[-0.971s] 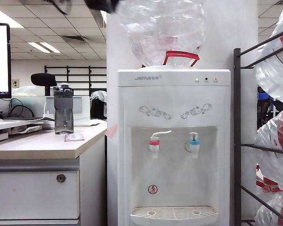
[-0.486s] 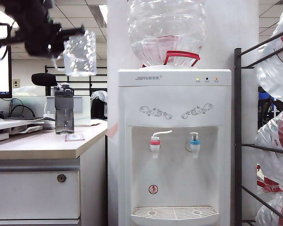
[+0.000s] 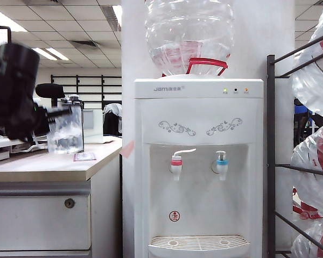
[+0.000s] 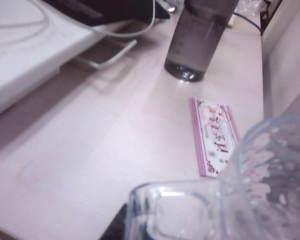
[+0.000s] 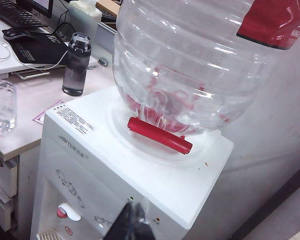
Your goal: Pick up the plastic mug from the left desk, go to the cold water outlet of the water dispenser, press the vertical switch to get some water, then put the mug back on the desk.
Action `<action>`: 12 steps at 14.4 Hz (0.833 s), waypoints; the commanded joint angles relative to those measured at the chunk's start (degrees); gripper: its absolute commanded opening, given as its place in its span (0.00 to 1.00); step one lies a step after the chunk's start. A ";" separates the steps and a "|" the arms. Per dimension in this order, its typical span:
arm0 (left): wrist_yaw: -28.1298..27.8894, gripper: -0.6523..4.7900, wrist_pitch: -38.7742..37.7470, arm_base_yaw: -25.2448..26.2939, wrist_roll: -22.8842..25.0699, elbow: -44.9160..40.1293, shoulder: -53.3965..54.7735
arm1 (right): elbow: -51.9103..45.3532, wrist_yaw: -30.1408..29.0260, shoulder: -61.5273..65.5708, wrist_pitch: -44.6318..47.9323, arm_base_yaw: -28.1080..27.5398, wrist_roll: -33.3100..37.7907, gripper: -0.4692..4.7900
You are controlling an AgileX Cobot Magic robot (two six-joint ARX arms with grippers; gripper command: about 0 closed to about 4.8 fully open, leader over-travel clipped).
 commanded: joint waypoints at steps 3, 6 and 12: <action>-0.20 0.11 5.99 0.26 1.18 6.93 9.16 | 0.11 -0.26 -0.24 -3.02 0.09 0.17 0.08; -0.61 0.11 2.69 0.28 1.64 13.03 13.03 | 0.11 -0.26 -0.24 -2.99 0.09 0.00 0.08; -0.61 0.11 1.81 0.28 2.21 13.03 14.45 | 0.11 -0.26 -0.24 -2.99 0.09 -0.02 0.08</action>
